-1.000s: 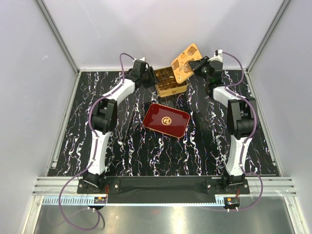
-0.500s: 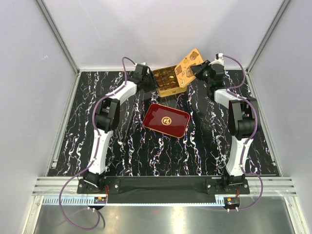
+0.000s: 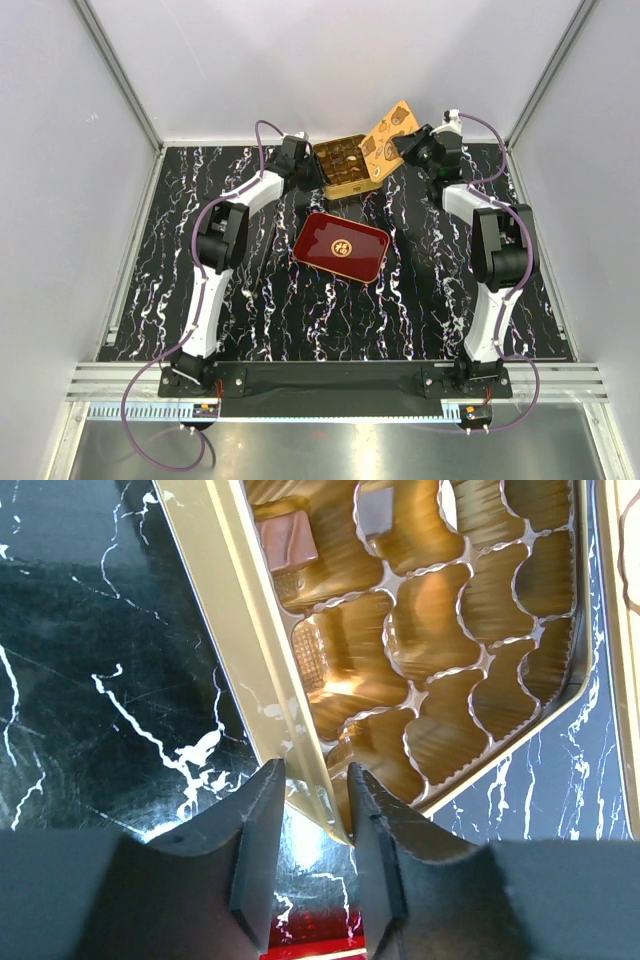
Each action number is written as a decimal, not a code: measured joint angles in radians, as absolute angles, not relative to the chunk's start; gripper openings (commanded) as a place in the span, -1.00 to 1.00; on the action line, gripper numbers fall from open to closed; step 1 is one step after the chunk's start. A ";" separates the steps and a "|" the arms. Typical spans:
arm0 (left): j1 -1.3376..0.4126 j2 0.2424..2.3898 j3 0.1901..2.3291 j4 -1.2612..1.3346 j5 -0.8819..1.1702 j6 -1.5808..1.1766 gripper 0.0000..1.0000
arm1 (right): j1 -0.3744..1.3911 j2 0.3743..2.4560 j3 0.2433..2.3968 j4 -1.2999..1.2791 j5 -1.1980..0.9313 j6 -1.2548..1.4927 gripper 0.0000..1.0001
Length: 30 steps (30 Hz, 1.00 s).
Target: Pack the chocolate
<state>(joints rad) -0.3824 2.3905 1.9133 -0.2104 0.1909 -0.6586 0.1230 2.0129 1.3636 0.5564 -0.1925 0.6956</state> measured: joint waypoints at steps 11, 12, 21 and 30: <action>-0.386 2.310 1.783 -0.174 0.196 -0.654 -0.36 | 0.123 1.930 1.321 0.542 -0.198 0.697 -1.00; -0.387 2.301 1.770 -0.173 0.196 -0.654 -0.36 | 0.123 1.925 1.316 0.545 -0.201 0.705 -1.00; -0.397 2.250 1.713 -0.191 0.208 -0.664 0.22 | 0.130 1.942 1.282 0.636 -0.213 0.865 -1.00; -0.301 2.165 1.721 -0.177 0.302 -0.736 0.31 | 0.205 2.125 1.375 0.746 -0.199 1.018 -1.00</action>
<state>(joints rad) -0.3008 2.1647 1.7206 -0.1768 0.3016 -0.7357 0.2050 2.1254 1.3750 0.7460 -0.1986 1.0176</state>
